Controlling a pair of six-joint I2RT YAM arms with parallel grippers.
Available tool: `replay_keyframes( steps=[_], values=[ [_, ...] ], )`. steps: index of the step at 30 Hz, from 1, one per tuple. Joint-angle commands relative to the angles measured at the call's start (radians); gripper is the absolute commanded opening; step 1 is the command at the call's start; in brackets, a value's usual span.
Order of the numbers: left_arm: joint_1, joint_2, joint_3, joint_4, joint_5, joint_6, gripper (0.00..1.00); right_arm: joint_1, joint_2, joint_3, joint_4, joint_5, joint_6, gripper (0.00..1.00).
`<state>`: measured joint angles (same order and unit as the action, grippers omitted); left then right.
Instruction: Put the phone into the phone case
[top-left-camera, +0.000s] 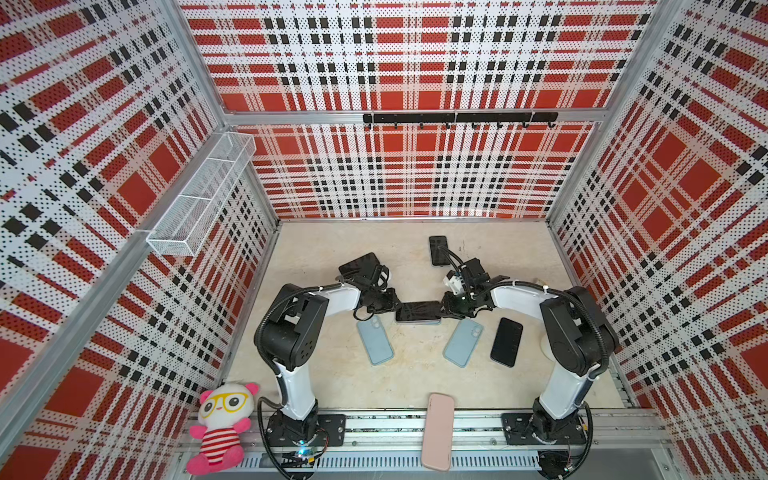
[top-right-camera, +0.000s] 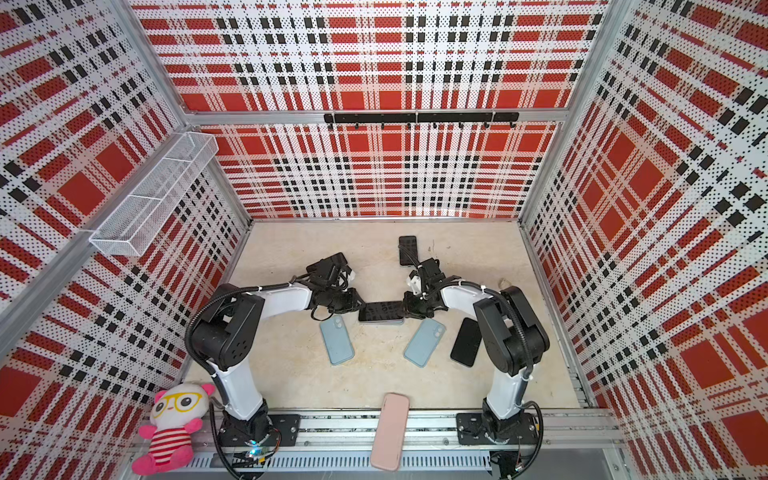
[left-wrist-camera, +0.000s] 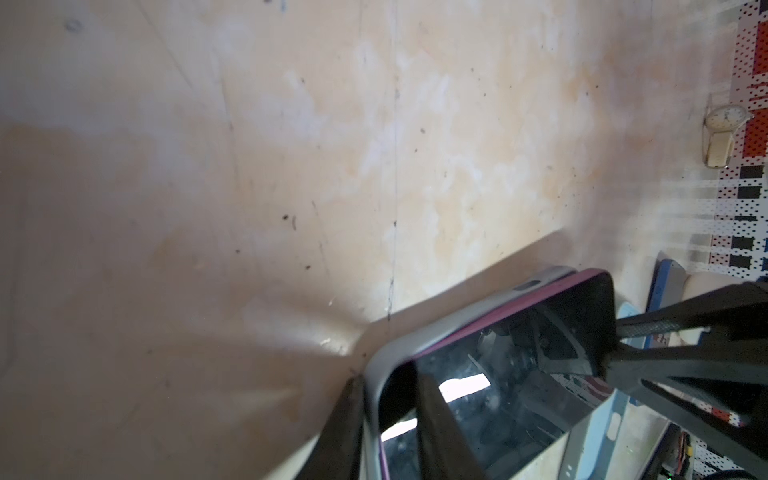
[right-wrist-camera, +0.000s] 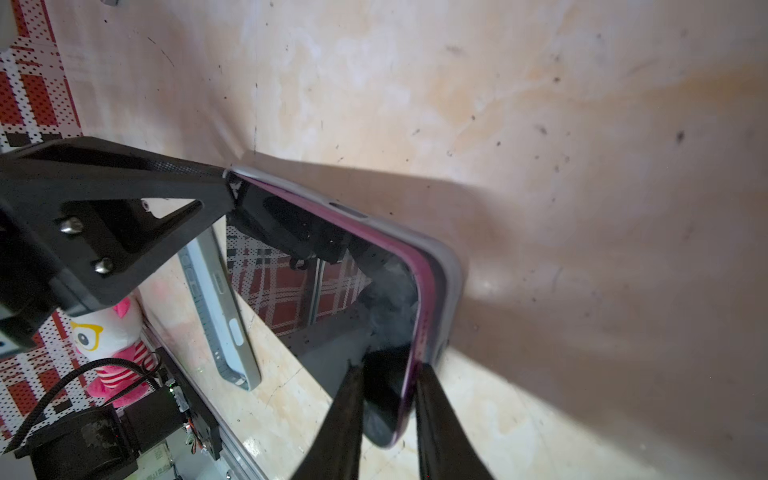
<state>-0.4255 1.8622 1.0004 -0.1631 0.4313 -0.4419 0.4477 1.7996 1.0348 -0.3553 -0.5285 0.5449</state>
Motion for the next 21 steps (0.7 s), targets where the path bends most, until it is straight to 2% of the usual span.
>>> replay_keyframes(
  steps=[1, 5, 8, 15, 21],
  values=[
    [-0.009, 0.033, -0.064, -0.02, 0.072, -0.005, 0.31, 0.049, -0.041, 0.015, 0.205, -0.137, -0.002, 0.23],
    [0.037, -0.036, -0.08, -0.045, 0.063, 0.003, 0.48, 0.048, -0.054, 0.007, 0.216, -0.127, 0.001, 0.23],
    [0.064, -0.091, -0.105, -0.063, 0.053, 0.006, 0.53, 0.048, -0.057, 0.005, 0.223, -0.124, 0.001, 0.23],
    [0.093, -0.145, -0.177, -0.072, 0.043, 0.006, 0.54, 0.048, -0.051, 0.008, 0.233, -0.143, 0.001, 0.23],
    [0.091, -0.144, -0.2, -0.041, 0.053, -0.009, 0.46, 0.055, -0.054, 0.002, 0.279, -0.194, 0.048, 0.24]
  ],
)
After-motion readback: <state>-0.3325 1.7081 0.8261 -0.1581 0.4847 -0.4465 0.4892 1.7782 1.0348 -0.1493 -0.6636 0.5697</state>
